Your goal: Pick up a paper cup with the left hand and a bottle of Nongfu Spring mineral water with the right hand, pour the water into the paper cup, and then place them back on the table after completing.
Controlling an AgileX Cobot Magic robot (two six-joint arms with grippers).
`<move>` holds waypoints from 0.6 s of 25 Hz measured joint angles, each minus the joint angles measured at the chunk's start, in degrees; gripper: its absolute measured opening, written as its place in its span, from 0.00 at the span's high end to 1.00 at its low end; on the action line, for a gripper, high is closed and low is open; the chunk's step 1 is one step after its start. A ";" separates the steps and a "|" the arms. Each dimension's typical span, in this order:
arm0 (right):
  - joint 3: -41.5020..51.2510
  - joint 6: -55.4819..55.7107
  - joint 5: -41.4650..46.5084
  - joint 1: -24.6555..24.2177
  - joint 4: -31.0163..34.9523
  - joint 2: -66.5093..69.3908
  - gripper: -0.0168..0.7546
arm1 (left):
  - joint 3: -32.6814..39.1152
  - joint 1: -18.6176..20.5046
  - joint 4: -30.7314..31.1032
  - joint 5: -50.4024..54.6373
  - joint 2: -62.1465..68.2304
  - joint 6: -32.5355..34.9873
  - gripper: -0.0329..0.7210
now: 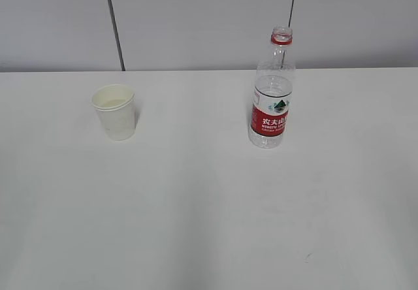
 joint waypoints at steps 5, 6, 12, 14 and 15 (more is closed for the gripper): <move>3.90 -1.51 -0.42 0.00 -0.12 -7.82 0.24 | 4.73 0.00 -0.81 0.22 -7.75 0.11 0.44; 4.67 -1.63 -0.82 0.00 -0.12 -9.61 0.24 | 5.52 0.00 -0.81 0.22 -9.33 0.11 0.44; 6.62 -2.33 -2.32 0.00 -0.15 -18.23 0.24 | 8.52 0.00 -0.86 0.18 -10.55 1.63 0.45; 6.94 -2.41 -2.96 0.00 -0.15 -20.33 0.24 | 8.85 0.00 -0.81 -1.89 -10.55 3.26 0.45; 7.19 -2.41 -3.64 0.00 -0.15 -21.12 0.24 | 9.02 0.00 -0.81 -3.24 -10.55 3.79 0.45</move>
